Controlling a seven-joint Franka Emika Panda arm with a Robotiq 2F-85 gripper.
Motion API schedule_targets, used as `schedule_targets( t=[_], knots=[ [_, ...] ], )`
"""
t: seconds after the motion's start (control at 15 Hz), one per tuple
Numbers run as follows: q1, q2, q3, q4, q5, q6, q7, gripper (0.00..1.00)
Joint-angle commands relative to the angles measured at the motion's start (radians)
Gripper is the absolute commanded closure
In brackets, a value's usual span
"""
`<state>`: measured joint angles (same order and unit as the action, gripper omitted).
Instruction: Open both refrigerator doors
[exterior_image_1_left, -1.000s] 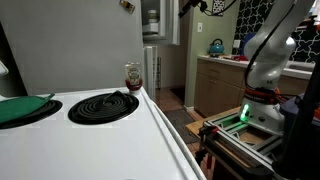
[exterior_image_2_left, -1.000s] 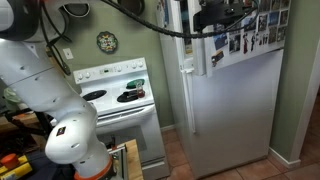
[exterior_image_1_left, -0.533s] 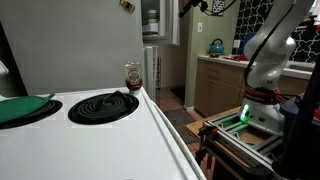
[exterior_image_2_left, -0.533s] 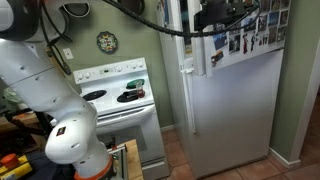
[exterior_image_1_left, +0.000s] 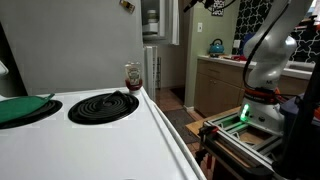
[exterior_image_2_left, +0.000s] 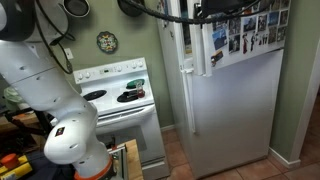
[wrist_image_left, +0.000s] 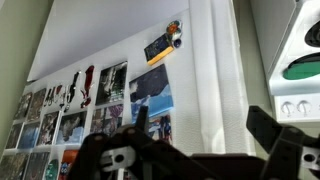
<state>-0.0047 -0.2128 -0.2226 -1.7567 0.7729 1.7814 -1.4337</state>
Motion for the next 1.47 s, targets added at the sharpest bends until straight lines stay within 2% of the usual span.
schedule_targets(
  t=[0.0, 0.2, 0.4, 1.07, 1.4],
  knots=[
    [-0.039, 0.031, -0.032, 0.080, 0.047, -0.124, -0.072, 0.00],
    [-0.064, 0.033, -0.048, 0.131, 0.070, -0.208, -0.089, 0.00],
    [-0.087, 0.026, -0.050, 0.178, 0.068, -0.256, -0.032, 0.00],
    [-0.114, 0.005, -0.035, 0.256, -0.013, -0.297, 0.123, 0.00],
    [-0.110, 0.002, -0.034, 0.257, -0.048, -0.294, 0.103, 0.00]
  ],
)
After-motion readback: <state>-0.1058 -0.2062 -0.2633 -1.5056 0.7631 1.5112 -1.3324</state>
